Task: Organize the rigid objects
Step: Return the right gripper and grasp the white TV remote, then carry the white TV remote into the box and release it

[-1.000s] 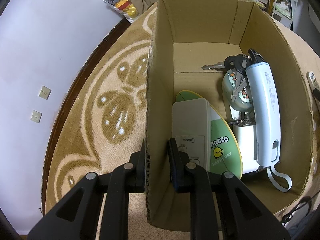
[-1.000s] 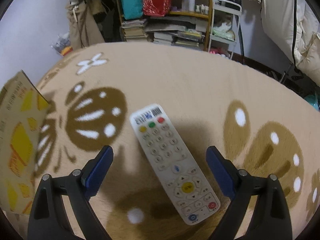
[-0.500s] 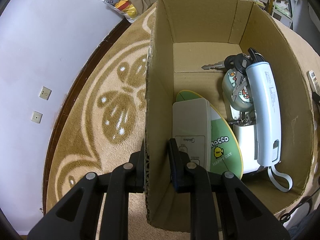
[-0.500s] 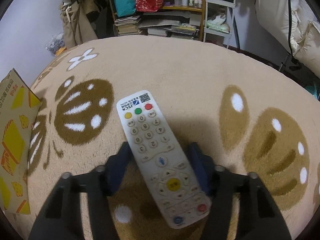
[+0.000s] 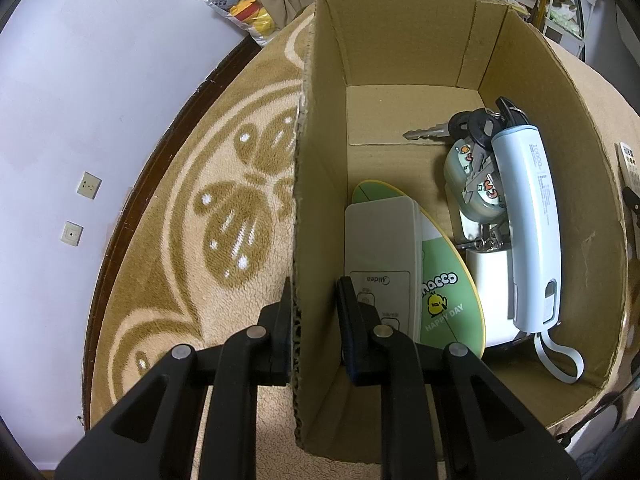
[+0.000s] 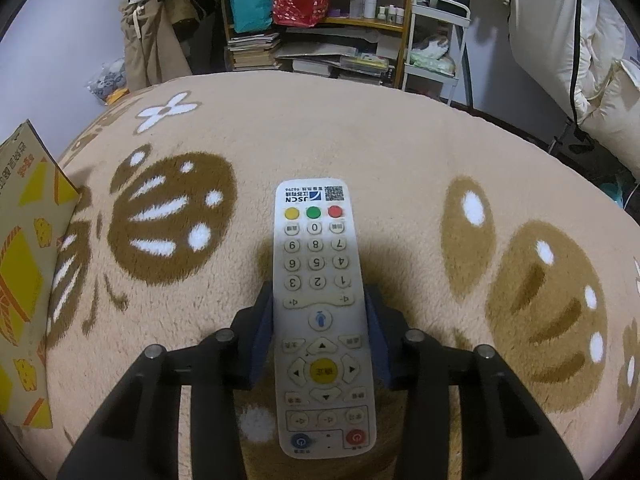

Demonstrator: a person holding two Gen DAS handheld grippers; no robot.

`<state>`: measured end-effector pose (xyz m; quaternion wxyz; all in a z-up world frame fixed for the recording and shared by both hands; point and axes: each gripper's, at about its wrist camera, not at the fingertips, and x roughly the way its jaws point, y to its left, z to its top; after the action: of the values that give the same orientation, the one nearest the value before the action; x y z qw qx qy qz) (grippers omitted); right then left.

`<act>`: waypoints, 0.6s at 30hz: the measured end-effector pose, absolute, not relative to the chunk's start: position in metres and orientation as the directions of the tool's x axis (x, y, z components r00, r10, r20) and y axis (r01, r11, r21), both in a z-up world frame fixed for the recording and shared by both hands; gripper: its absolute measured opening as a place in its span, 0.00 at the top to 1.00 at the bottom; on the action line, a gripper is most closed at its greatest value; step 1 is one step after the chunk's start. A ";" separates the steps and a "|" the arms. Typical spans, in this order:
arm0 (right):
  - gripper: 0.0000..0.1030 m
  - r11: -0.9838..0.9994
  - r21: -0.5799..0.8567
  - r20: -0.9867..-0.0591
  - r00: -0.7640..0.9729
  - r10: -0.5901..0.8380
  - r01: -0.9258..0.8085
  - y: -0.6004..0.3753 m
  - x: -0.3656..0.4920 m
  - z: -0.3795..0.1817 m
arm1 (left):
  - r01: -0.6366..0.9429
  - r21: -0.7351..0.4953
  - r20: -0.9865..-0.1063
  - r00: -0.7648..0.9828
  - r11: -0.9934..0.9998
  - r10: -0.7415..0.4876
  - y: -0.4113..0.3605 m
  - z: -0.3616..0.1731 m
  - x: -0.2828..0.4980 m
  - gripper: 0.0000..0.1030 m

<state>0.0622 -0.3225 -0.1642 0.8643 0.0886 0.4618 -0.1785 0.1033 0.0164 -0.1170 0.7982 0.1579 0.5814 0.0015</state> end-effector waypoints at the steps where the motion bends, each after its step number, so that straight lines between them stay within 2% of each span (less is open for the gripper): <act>1: 0.57 0.921 -0.010 -0.828 0.513 -0.226 0.390 -0.321 0.062 -0.163 | 0.182 0.254 -0.928 0.324 0.950 0.186 0.016 -0.117 0.103 0.82; 10: 0.57 0.929 0.027 -0.804 0.560 -0.199 0.369 -0.302 0.060 -0.145 | 0.181 0.254 -0.928 0.324 0.950 0.186 0.017 -0.117 0.104 0.82; 18: 0.57 0.947 0.062 -0.742 0.649 -0.167 0.315 -0.277 0.061 -0.107 | 0.180 0.254 -0.928 0.323 0.950 0.187 0.017 -0.117 0.104 0.82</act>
<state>0.0611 -0.2768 -0.1065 0.9033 0.0931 0.3969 -0.1336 0.1036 0.0171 -0.1173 0.7980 0.1578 0.5816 0.0020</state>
